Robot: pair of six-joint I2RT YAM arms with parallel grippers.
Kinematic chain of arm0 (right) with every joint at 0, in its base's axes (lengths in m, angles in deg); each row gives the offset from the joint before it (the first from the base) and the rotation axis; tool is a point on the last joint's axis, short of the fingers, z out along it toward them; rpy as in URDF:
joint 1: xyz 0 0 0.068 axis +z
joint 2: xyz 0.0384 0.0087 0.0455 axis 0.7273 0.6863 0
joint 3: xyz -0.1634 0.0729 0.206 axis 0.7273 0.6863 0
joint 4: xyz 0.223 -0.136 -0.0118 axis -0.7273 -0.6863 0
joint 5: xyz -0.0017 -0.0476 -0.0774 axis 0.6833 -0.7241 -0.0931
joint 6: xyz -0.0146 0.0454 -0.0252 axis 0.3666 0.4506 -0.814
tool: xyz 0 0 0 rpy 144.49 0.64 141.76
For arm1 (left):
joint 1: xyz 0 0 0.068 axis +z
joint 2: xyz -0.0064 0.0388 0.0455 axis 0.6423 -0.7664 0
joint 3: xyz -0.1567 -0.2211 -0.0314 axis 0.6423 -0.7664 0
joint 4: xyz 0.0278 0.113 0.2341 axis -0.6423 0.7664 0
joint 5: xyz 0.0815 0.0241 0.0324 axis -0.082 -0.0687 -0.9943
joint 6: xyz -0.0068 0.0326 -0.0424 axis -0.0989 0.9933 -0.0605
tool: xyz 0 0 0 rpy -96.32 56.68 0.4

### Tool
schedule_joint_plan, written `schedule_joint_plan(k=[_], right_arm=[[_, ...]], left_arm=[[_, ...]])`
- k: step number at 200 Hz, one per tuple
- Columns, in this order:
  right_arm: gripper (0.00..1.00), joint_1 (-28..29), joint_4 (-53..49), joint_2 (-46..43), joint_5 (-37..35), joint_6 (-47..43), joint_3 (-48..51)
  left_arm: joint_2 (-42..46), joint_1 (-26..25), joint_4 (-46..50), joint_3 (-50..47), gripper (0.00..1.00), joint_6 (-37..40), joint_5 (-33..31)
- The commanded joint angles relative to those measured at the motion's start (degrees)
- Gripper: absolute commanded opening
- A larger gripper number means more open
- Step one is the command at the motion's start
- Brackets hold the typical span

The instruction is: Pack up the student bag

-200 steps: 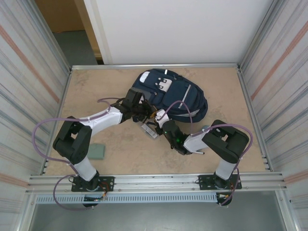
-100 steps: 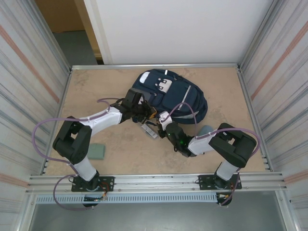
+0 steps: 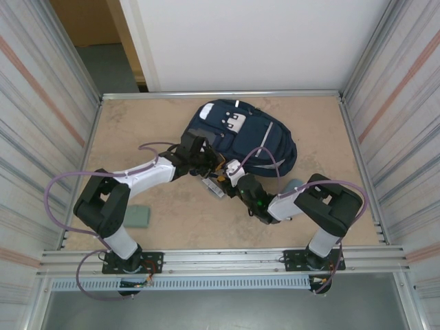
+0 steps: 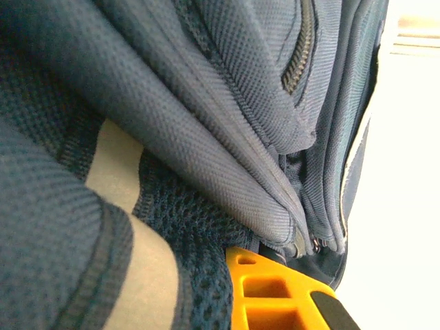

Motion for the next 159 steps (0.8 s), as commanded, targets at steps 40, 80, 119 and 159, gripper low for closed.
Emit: schedule_joint_plan(k=[40,80,119,159], right_arm=[[0.41,-1.5,6.1,4.5,-6.2,-2.8,-5.3],[0.2,-0.9,6.1,5.5,-10.7,-0.2,-7.2],[0.07,-0.8,2.5,3.5,-10.1,3.3,-6.1],[0.03,0.4,2.5,0.9,-4.6,1.0,-2.3]], left_arm=[[3.5,-4.1,-4.2,-1.9,0.0,-3.3,3.4],[2.5,-4.4,-5.8,-1.8,0.01,-4.4,6.0],[2.9,-2.7,-5.9,-2.1,0.01,-3.8,6.4],[2.8,-2.1,-6.1,-2.5,0.03,-3.2,6.3]])
